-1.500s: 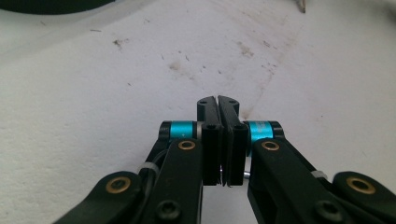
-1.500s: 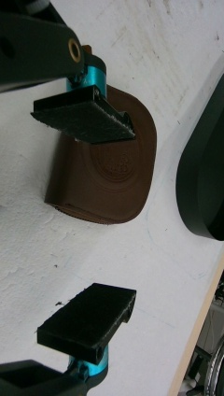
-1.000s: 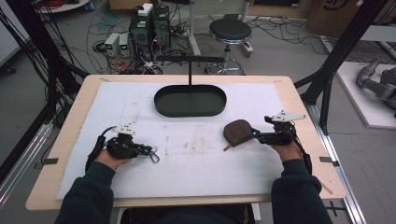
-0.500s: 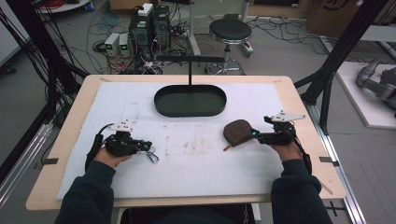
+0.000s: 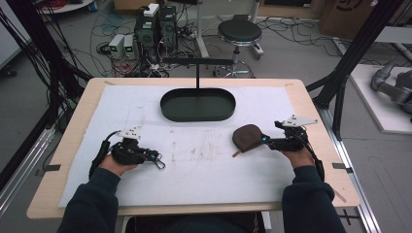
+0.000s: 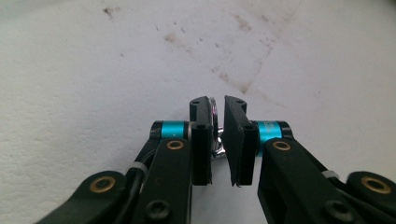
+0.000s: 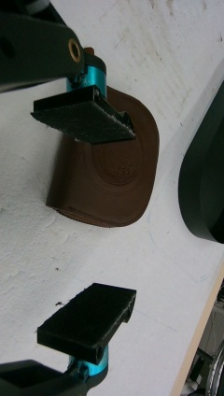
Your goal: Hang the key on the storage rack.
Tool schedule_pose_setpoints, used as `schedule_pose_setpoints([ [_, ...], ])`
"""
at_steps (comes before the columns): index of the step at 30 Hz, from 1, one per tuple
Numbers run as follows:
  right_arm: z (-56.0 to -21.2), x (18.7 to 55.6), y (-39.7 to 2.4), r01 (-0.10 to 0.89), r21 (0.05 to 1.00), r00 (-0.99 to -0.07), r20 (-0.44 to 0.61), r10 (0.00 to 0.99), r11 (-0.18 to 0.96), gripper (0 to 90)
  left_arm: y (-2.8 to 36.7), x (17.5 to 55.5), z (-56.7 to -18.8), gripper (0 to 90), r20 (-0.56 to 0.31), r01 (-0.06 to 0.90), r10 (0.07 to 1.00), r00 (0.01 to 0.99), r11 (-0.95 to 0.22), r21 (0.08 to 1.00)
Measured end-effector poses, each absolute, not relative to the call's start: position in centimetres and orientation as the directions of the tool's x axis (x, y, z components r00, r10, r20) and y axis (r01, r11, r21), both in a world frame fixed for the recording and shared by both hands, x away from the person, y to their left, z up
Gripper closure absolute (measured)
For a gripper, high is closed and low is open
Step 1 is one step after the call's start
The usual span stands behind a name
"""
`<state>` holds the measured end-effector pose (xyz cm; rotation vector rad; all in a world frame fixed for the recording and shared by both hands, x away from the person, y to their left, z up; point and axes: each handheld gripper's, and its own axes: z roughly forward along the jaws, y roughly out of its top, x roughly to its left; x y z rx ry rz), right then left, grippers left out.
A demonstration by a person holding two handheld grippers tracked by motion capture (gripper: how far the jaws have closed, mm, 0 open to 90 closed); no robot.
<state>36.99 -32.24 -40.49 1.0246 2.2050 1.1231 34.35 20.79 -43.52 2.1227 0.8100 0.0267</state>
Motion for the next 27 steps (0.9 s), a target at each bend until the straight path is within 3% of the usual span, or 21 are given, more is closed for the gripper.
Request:
schedule_pose_setpoints([
  [7,-40.5,37.0,-32.2,0.41,0.824,-0.621,-0.062,0.782,0.391,20.8,21.0,34.2,-43.7,76.4,-0.269,0.538,0.529,0.805,-0.46,0.706],
  [12,-40.6,37.1,-32.2,0.41,0.824,-0.621,-0.063,0.782,0.392,20.8,21.2,34.2,-43.9,86.0,-0.271,0.541,0.519,0.811,-0.485,0.687],
  [17,-40.5,37.1,-32.3,0.409,0.823,-0.622,-0.066,0.78,0.395,20.8,21.2,34.2,-43.7,87.7,-0.253,0.535,0.531,0.809,-0.486,0.691],
  [27,-40.5,37.0,-32.2,0.41,0.825,-0.62,-0.061,0.782,0.389,20.8,21.7,34.1,-41.8,87.9,-0.225,0.48,0.558,0.799,-0.365,0.798],
])
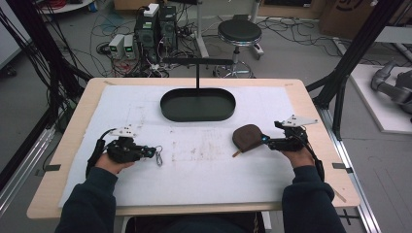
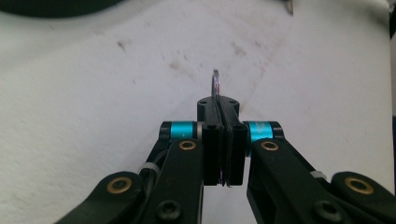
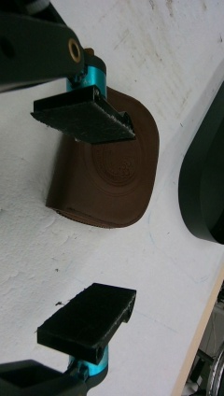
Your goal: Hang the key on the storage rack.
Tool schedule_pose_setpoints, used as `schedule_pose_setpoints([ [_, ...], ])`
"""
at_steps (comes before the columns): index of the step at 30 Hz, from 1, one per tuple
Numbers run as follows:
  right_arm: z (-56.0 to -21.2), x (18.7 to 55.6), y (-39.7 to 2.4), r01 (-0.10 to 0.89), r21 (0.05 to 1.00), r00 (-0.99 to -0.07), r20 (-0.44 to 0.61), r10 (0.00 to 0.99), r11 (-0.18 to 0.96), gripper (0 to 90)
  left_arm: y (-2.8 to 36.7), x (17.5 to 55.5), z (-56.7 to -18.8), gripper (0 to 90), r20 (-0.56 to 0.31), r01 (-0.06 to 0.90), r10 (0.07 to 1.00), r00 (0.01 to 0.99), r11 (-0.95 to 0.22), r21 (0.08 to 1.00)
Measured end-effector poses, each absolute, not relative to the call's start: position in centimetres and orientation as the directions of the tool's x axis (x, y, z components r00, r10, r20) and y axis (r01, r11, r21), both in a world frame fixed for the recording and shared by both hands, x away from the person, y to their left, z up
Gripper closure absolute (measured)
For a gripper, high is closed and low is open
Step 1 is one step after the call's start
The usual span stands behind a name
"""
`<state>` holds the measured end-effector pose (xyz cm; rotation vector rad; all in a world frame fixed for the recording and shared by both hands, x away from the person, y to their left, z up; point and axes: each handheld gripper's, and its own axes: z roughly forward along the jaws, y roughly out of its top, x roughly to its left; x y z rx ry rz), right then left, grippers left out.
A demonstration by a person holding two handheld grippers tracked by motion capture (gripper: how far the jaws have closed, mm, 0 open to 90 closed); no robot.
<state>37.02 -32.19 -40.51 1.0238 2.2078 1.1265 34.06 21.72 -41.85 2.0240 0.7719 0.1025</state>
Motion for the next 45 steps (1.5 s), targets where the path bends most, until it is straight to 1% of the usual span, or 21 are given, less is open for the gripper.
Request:
schedule_pose_setpoints([
  [5,-40.5,37.0,-32.2,0.409,0.827,-0.62,-0.058,0.782,0.385,20.8,21.7,34.4,-40.3,88.0,-0.209,0.431,0.572,0.793,-0.285,0.856],
  [10,-40.5,37.1,-32.2,0.409,0.832,-0.621,-0.049,0.782,0.376,20.8,21.6,35.5,-38.5,88.0,-0.186,0.375,0.581,0.792,-0.224,0.9],
  [16,-40.5,37.2,-32.3,0.407,0.838,-0.62,-0.04,0.784,0.365,20.8,20.5,37.9,-35.7,88.0,-0.128,0.318,0.598,0.791,-0.224,0.921],
  [21,-40.3,37.2,-32.4,0.402,0.846,-0.618,-0.03,0.786,0.349,20.8,19.7,40.4,-33.8,88.0,-0.107,0.278,0.61,0.785,-0.193,0.941],
  [26,-40.3,37.3,-32.6,0.397,0.856,-0.615,-0.019,0.788,0.331,20.8,19.0,43.1,-32.3,88.0,-0.086,0.254,0.619,0.781,-0.188,0.949],
  [36,-40.1,37.3,-32.9,0.391,0.867,-0.616,-0.003,0.788,0.309,20.8,19.6,49.9,-31.1,87.9,-0.122,0.281,0.636,0.762,-0.153,0.948],
  [40,-40.3,37.4,-32.9,0.397,0.865,-0.618,0.006,0.786,0.306,20.8,19.5,51.7,-31.0,87.9,-0.112,0.291,0.657,0.746,-0.171,0.941],
  [45,-40.3,37.3,-32.8,0.396,0.864,-0.623,0.005,0.782,0.31,20.8,19.5,53.1,-31.0,87.9,-0.104,0.303,0.675,0.73,-0.184,0.935],
])
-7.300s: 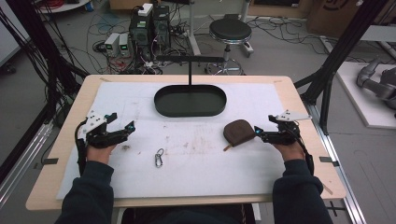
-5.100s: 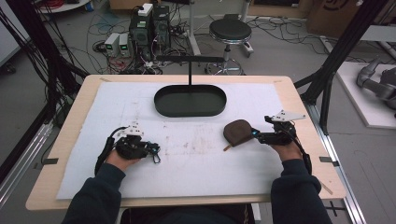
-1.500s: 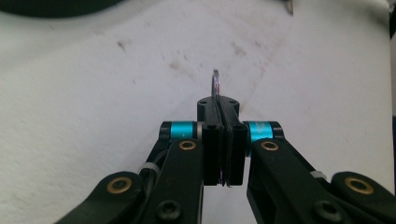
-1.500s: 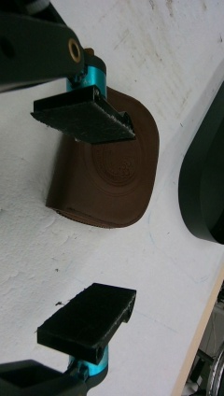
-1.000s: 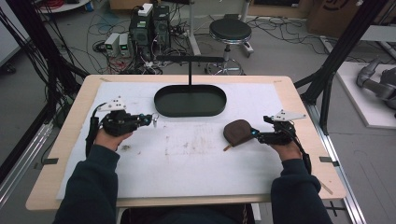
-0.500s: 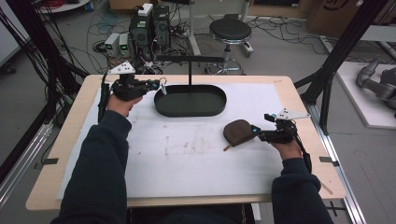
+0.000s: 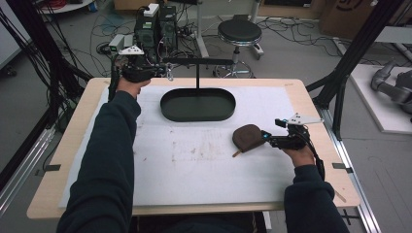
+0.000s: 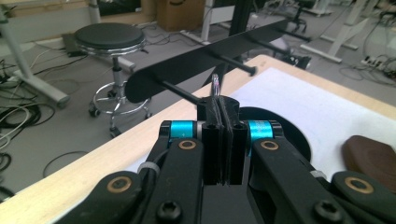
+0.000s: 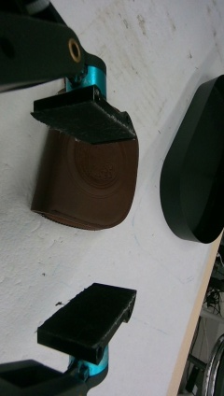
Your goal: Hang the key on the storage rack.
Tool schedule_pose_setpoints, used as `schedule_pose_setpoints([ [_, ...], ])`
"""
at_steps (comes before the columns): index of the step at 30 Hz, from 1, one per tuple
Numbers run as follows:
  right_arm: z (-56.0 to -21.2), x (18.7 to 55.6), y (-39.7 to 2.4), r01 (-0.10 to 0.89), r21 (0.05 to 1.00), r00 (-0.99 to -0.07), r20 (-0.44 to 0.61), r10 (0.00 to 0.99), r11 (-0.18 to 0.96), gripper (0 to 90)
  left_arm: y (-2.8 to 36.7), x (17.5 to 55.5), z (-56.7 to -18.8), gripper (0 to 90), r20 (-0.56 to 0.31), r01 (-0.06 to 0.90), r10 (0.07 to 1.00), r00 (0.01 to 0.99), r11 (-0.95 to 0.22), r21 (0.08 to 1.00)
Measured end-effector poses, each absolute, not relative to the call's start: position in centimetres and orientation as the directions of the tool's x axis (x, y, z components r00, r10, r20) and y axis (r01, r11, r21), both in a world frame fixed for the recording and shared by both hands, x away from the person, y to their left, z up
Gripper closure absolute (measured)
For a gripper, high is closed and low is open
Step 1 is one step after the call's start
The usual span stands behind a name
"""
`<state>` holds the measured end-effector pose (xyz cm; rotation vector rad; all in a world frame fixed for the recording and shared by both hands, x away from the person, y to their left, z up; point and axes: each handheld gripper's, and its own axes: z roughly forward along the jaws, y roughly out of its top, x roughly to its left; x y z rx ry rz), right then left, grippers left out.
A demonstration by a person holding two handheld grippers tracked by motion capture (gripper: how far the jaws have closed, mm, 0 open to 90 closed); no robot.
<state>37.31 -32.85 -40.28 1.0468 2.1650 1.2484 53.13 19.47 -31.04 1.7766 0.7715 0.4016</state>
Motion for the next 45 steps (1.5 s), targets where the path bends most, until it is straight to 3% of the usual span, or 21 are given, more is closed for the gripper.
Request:
schedule_pose_setpoints([
  [15,-40.5,37.4,-33.0,0.404,0.86,-0.631,0.016,0.776,0.311,20.8,18.9,54.8,-32.0,86.1,-0.104,0.362,0.766,0.634,-0.175,0.915],
  [17,-40.6,37.4,-33.0,0.405,0.859,-0.631,0.015,0.776,0.312,20.8,18.9,54.8,-32.2,71.1,-0.11,0.376,0.801,0.588,-0.15,0.914],
  [20,-40.5,37.3,-32.9,0.4,0.861,-0.631,0.012,0.775,0.313,20.8,19.3,54.0,-32.7,63.1,-0.123,0.378,0.816,0.565,-0.124,0.917],
  [25,-40.5,37.2,-32.7,0.398,0.859,-0.637,0.006,0.771,0.322,20.8,21.3,50.7,-34.0,57.3,-0.174,0.363,0.805,0.566,-0.054,0.93],
  [28,-40.5,37.3,-32.6,0.392,0.859,-0.639,-0.002,0.769,0.329,20.8,22.5,48.3,-34.4,44.1,-0.187,0.335,0.81,0.556,-0.013,0.942],
  [30,-40.4,37.4,-32.4,0.39,0.858,-0.638,-0.01,0.77,0.334,20.7,23.1,46.7,-34.4,28.9,-0.196,0.32,0.816,0.544,0.015,0.947],
  [34,-40.5,37.6,-32.0,0.388,0.853,-0.64,-0.024,0.768,0.35,20.7,23.8,43.9,-34.4,19.0,-0.166,0.259,0.811,0.561,0.019,0.966],
  [40,-40.4,37.5,-31.5,0.38,0.848,-0.646,-0.042,0.762,0.369,20.7,24.0,40.7,-35.2,18.1,-0.078,0.223,0.821,0.566,-0.062,0.973],
  [45,-40.2,37.3,-31.2,0.375,0.852,-0.652,-0.038,0.757,0.366,20.7,24.2,38.7,-36.8,18.0,-0.089,0.248,0.826,0.557,-0.063,0.967],
])
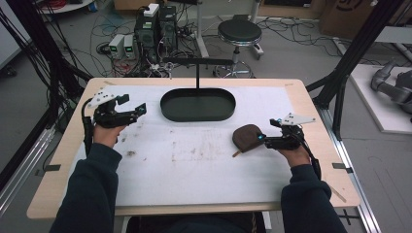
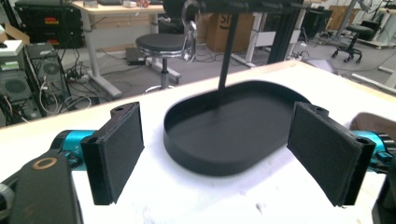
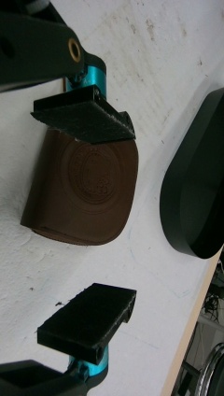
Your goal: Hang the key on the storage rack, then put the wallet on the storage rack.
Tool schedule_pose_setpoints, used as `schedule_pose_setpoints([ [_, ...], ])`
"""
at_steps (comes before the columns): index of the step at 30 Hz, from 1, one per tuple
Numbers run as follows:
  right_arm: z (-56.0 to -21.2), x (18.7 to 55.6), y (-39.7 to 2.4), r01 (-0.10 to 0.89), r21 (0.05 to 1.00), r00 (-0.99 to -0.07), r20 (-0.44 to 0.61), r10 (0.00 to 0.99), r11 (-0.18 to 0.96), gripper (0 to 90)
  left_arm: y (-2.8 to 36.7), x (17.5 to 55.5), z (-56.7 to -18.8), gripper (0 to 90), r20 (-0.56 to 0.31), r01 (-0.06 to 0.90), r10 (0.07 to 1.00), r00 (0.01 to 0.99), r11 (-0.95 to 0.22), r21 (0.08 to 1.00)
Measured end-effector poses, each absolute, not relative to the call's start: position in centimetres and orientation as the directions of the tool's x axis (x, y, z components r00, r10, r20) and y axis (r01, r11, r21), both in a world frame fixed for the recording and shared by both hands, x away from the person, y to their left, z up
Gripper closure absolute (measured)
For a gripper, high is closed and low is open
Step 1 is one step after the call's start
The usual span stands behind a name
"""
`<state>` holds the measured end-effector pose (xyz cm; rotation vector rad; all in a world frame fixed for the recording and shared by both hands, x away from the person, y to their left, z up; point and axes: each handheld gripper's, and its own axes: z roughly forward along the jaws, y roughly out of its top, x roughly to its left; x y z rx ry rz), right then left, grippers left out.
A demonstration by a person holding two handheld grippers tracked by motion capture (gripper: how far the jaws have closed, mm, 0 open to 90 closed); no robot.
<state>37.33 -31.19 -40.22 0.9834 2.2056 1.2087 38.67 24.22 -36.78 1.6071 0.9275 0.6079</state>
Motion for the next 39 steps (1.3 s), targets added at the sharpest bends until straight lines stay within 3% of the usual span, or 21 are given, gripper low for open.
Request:
schedule_pose_setpoints([
  [21,-41.2,37.0,-30.4,0.474,0.806,-0.579,-0.017,0.815,0.354,20.8,24.1,35.0,-40.8,18.1,-0.044,0.288,0.833,0.551,-0.14,0.947],
  [29,-41.5,37.1,-27.2,0.445,0.802,-0.641,-0.024,0.767,0.398,21.2,24.2,35.2,-41.3,18.2,-0.061,0.307,0.838,0.543,-0.13,0.943],
  [35,-42.1,37.1,-23.8,0.363,0.796,-0.718,-0.092,0.69,0.485,35.4,24.1,35.2,-41.5,18.4,-0.066,0.318,0.839,0.54,-0.131,0.939],
  [39,-43.0,37.6,-22.5,0.362,0.739,-0.726,-0.16,0.669,0.569,45.4,24.1,35.2,-41.5,18.4,-0.069,0.322,0.837,0.542,-0.132,0.937],
])
